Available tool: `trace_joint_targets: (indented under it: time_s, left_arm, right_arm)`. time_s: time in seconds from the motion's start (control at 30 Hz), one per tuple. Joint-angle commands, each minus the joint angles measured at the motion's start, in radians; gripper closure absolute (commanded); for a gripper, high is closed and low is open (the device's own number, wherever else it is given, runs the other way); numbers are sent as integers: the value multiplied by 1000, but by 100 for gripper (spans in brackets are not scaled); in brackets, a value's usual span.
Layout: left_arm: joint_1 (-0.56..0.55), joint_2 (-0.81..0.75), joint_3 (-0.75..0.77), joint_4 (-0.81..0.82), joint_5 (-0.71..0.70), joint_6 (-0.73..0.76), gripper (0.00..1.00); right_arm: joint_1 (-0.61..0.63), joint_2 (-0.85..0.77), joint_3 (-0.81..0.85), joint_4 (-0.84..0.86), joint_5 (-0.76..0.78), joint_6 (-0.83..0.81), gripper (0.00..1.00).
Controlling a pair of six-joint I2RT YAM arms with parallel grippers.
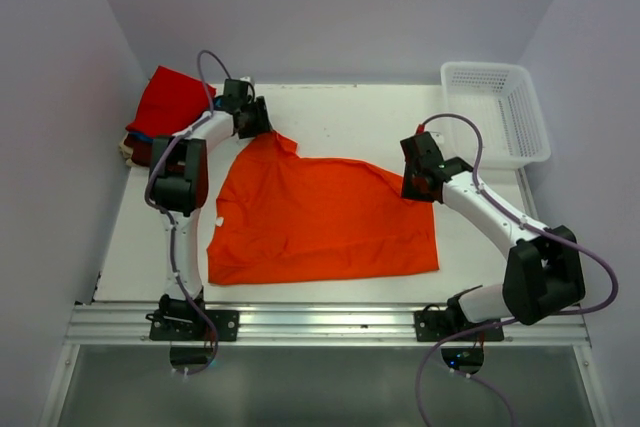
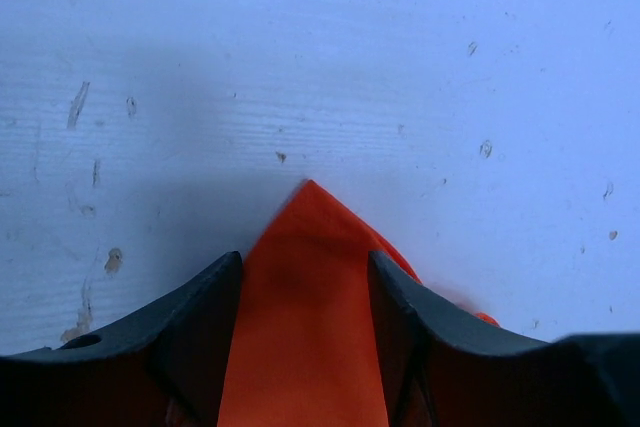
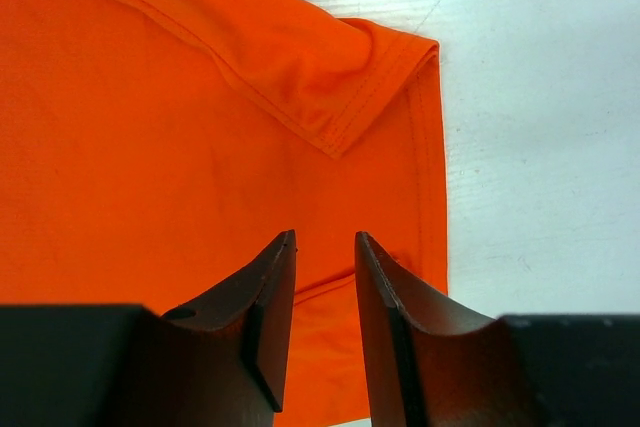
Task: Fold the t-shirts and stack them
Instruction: Grap the side of the flattened tshirt furthest away from the robot with both arms
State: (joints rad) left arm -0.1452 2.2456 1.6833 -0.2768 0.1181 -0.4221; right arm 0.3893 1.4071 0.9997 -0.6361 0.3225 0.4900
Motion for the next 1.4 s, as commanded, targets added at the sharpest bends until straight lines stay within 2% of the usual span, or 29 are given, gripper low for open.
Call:
trace_joint_targets:
  time_s: [0.0, 0.23, 0.33, 0.43, 0.47, 0.57, 0.73, 0.8, 0.93, 1.0, 1.1, 1.23, 1.37]
  left_arm:
    - [1, 74, 62, -38, 20, 31, 44]
    - [1, 132, 95, -59, -32, 42, 44]
    - [1, 150, 108, -58, -26, 45, 47]
    - [-1, 169, 125, -71, -21, 49, 59]
    - [-2, 172, 127, -76, -20, 51, 67]
    - [-4, 174, 121, -79, -20, 57, 75]
    - [-5, 164, 92, -81, -12, 66, 76]
    - [-7, 158, 84, -81, -14, 69, 70]
    - [-20, 147, 73, -87, -49, 95, 70]
    - [-31, 150, 79, -99, -75, 112, 76]
    - [-48, 170, 107, -140, -113, 128, 80]
    - [-57, 166, 110, -167, -152, 144, 100]
    - [-59, 141, 104, -177, -167, 149, 100]
  right_arm:
    - [-6, -40, -12, 18, 1, 1, 66]
    - [-6, -42, -19, 26, -5, 4, 68]
    - [-6, -34, -18, 29, -5, 1, 69]
    - [-4, -28, -18, 27, 0, -1, 70]
    - [-6, -23, -16, 29, 0, 1, 70]
    - [-6, -22, -15, 30, 0, 4, 71]
    - [-6, -19, -13, 32, 1, 2, 72]
    - [-7, -17, -12, 32, 0, 5, 72]
    - [-10, -16, -18, 38, 0, 5, 72]
    - [-10, -14, -21, 41, -3, 9, 72]
    - [-13, -19, -30, 50, -3, 12, 73]
    - [-18, -20, -45, 61, -3, 15, 75]
    - [-21, -16, -50, 65, 12, 28, 79]
